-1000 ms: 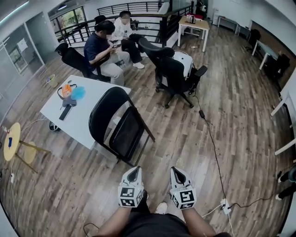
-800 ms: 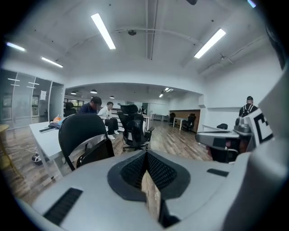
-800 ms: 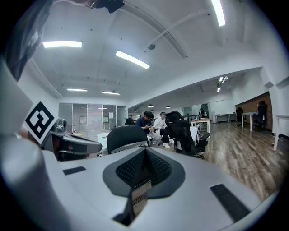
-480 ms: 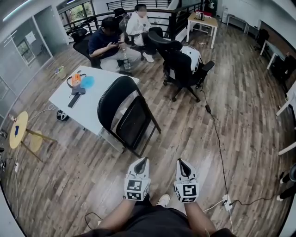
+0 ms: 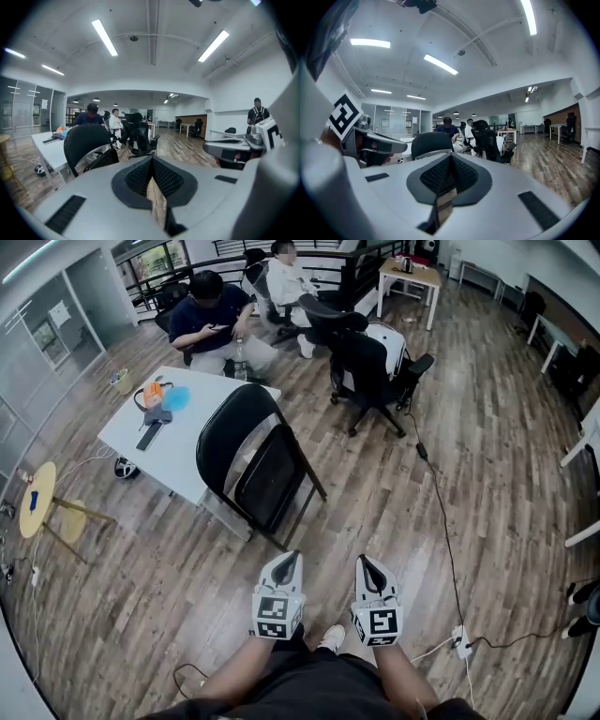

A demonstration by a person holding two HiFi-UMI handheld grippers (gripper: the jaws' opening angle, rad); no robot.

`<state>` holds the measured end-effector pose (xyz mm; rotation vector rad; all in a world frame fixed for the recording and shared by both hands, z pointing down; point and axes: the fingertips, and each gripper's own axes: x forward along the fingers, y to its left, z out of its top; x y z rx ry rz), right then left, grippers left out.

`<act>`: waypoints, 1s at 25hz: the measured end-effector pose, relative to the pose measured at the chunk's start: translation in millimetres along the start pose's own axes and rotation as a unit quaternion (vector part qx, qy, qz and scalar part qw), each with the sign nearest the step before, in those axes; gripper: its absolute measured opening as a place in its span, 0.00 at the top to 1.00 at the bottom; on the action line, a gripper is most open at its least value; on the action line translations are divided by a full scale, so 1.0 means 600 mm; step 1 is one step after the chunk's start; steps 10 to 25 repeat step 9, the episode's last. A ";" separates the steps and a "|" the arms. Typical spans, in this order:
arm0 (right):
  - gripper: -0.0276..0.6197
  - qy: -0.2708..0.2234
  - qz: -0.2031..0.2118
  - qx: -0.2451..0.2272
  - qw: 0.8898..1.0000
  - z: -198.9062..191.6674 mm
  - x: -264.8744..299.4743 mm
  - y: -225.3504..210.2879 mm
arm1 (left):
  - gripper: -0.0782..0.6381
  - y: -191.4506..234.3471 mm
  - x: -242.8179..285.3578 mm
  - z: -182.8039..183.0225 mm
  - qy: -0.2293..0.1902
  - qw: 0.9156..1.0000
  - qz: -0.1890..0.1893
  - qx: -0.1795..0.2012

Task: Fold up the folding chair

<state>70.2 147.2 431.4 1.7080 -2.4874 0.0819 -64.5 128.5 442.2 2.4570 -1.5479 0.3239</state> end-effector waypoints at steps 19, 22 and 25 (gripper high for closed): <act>0.94 -0.009 -0.009 -0.031 0.999 0.006 0.003 -0.001 | 0.88 -0.004 0.004 -0.009 0.002 1.000 -0.001 0.007; 0.94 -0.009 -0.009 -0.031 0.999 0.006 0.003 -0.001 | 0.88 -0.004 0.004 -0.009 0.002 1.000 -0.001 0.007; 0.94 -0.009 -0.009 -0.031 0.999 0.006 0.003 -0.001 | 0.88 -0.004 0.004 -0.009 0.002 1.000 -0.001 0.007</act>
